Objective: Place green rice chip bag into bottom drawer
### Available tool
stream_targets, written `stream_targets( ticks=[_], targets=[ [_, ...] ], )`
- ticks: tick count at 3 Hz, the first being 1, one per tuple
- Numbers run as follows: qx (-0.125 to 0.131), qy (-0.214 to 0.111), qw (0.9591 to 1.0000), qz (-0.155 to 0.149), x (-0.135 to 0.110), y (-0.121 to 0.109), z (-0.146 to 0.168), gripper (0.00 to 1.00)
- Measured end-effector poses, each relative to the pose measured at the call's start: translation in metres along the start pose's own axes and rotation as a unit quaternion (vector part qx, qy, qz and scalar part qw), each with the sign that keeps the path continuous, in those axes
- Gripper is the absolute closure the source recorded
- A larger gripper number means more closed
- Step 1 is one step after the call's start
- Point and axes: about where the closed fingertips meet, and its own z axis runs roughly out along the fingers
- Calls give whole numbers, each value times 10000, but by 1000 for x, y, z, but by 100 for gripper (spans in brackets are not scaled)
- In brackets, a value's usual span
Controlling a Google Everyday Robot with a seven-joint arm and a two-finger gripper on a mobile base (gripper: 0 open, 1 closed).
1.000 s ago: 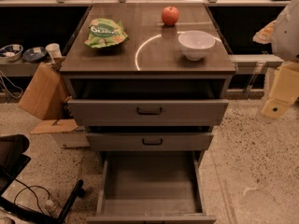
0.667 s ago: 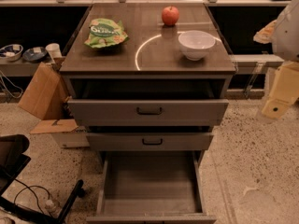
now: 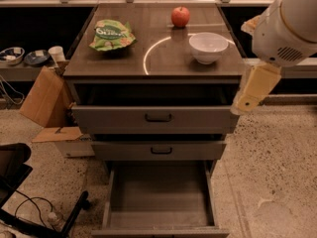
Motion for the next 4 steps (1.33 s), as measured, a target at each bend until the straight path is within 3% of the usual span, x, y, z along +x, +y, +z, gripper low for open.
stream_targets(
  ticks=[1,2,3,4],
  targets=[
    [493,-42,9988,-54,-18,-9,15,0],
    [1102,6,9937,-215,-44,-29,31,0],
    [1110,-15,9935,-241,-47,-30,33,0],
    [1245,-346,9893,-676,-89,-50,60,0]
  ],
)
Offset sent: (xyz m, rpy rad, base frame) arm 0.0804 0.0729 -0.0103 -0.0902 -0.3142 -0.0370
